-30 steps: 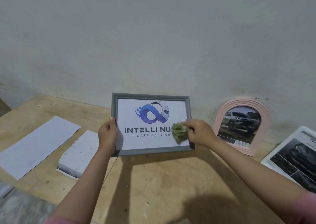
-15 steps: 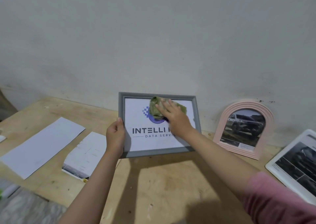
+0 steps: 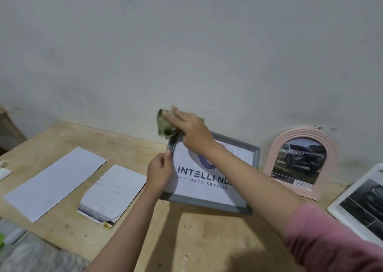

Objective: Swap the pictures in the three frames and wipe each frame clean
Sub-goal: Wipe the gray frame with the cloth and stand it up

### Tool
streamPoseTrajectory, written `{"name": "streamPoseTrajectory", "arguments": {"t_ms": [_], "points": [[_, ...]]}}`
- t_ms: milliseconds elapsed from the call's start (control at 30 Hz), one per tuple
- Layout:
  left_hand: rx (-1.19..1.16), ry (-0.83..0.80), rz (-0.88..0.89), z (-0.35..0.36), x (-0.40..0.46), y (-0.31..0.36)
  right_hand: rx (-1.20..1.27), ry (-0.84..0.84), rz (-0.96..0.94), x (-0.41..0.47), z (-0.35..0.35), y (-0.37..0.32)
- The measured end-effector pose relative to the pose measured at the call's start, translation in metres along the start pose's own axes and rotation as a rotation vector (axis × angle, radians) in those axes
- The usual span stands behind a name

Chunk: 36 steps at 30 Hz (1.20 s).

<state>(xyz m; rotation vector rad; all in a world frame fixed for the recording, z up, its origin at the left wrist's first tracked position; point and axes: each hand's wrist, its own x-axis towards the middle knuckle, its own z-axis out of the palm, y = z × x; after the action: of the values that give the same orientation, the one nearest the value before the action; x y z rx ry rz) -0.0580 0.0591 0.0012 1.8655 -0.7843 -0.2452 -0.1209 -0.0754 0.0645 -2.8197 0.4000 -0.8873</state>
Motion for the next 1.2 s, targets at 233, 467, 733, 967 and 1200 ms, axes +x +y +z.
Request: {"name": "streamPoseTrajectory", "arguments": {"t_ms": [233,467,733,967,1200], "points": [[-0.039,-0.025,-0.015,-0.005,-0.005,-0.007,-0.104,-0.006,-0.224,-0.003,0.019,0.017],[-0.181,0.065,-0.152,-0.002,-0.011,-0.012,-0.217,0.071,-0.117,-0.041,0.018,0.058],[-0.189,0.065,-0.129,-0.012,0.001,-0.013,-0.225,-0.022,0.186,-0.082,-0.011,0.12],[-0.142,0.094,-0.095,-0.023,0.012,-0.011,-0.37,-0.2,0.488,-0.102,-0.038,0.161],[-0.003,0.033,0.033,-0.011,0.017,0.001,-0.03,0.181,0.364,-0.045,-0.027,0.083]]}}
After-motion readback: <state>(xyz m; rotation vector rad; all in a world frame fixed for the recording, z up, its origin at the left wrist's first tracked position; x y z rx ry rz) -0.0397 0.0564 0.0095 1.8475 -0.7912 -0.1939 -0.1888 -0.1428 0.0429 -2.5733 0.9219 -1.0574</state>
